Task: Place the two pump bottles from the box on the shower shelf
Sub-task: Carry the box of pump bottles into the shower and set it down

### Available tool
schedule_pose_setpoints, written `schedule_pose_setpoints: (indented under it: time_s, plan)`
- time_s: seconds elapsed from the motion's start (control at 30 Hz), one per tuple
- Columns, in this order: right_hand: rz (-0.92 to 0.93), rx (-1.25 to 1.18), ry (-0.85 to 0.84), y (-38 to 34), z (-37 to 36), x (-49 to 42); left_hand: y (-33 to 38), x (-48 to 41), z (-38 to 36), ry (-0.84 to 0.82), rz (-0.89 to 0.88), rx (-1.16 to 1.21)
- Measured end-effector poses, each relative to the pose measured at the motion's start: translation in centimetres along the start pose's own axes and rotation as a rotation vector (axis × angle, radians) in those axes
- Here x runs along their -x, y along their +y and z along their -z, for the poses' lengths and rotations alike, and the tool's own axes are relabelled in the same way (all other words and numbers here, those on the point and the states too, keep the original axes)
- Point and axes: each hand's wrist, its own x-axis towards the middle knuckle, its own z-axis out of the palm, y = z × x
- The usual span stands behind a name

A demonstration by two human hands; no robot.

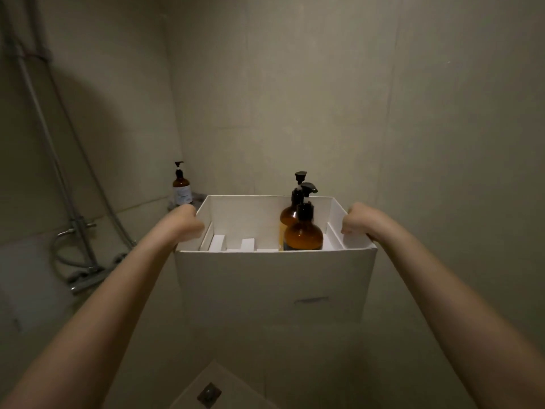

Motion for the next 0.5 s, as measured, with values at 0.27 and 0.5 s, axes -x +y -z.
schedule_pose_setpoints:
  time_s: [0.27,0.5]
  plan:
    - [0.248,-0.027,-0.133,-5.1,-2.6,-9.8,-1.9,-1.7,0.5,0.162,0.214,-0.056]
    - [0.529,-0.031,-0.29,-10.9,-4.9,-16.7,-3.1,-0.7,0.8,0.322,0.498,-0.049]
